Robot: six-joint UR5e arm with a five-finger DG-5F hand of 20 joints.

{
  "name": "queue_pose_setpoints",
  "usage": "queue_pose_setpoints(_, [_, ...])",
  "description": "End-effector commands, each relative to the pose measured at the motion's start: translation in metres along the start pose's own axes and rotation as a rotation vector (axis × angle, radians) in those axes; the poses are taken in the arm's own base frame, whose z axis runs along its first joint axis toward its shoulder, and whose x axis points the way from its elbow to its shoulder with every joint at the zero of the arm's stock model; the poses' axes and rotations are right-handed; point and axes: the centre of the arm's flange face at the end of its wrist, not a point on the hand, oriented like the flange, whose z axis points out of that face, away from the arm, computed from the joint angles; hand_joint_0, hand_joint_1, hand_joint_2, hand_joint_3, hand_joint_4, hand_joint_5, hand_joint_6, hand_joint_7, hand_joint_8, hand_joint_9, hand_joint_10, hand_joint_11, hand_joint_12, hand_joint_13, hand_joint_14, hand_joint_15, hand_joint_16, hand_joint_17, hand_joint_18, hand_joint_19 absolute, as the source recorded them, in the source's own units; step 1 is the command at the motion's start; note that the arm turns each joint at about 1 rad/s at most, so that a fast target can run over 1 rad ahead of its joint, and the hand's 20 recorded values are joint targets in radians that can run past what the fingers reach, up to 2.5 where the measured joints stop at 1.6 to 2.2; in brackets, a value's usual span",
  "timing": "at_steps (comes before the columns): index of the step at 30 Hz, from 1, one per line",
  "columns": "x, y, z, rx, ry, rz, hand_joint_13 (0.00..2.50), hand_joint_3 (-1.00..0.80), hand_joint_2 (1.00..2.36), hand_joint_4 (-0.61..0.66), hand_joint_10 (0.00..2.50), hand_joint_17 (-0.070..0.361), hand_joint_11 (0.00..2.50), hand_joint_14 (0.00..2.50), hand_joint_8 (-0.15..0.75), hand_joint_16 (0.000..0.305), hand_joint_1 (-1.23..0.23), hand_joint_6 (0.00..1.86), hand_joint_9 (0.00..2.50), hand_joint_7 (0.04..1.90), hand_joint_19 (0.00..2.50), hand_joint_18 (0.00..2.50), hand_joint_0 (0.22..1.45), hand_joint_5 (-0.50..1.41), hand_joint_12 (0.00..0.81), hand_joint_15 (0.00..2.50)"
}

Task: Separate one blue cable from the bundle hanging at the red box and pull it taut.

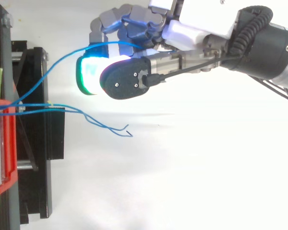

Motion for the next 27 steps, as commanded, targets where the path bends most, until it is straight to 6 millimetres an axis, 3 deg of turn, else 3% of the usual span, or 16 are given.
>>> queue_pose_setpoints(1, [0.0,0.0,0.0,-0.001,-0.002,-0.008,0.61,-0.5,1.0,0.17,2.5,0.072,1.85,2.5,0.296,0.032,-0.57,0.74,0.35,1.08,1.62,1.24,0.54,-0.22,0.341,1.85])
queue_pose_setpoints(12, [-0.001,-0.006,0.0,0.011,-0.02,-0.034,0.59,-0.5,1.0,0.16,2.5,0.074,2.05,2.5,0.299,0.033,-0.57,0.74,0.28,1.07,1.66,1.26,0.53,-0.22,0.346,1.84])
queue_pose_setpoints(16, [-0.001,-0.021,0.003,0.027,-0.018,-0.029,0.59,-0.5,1.0,0.16,2.5,0.075,2.04,2.5,0.299,0.033,-0.57,0.74,0.28,1.07,1.66,1.27,0.53,-0.22,0.348,1.79])
queue_pose_setpoints(27, [-0.003,-0.021,0.004,0.014,-0.024,-0.024,0.59,-0.5,1.0,0.18,2.5,0.082,2.04,2.5,0.31,0.036,-0.55,0.74,0.25,1.06,1.62,1.26,0.51,-0.23,0.357,1.76])
